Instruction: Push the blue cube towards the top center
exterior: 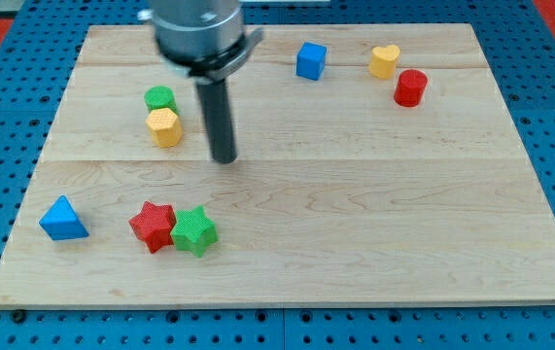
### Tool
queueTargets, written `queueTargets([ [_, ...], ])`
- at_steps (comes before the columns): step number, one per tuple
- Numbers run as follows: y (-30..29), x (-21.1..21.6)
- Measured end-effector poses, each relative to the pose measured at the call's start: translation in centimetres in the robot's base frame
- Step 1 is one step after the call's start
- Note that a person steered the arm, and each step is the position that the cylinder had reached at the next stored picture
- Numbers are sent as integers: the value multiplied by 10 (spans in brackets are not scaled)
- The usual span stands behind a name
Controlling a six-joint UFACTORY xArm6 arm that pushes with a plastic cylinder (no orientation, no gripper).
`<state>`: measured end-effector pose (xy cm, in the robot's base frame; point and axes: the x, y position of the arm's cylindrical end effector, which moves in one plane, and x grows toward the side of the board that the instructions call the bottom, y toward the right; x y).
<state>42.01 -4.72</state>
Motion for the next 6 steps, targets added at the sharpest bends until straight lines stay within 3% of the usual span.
queueTargets([
  [1, 43, -67],
  [2, 100, -87],
  [3, 120, -122],
  [4, 87, -148],
  [5, 103, -135],
  [6, 120, -32],
])
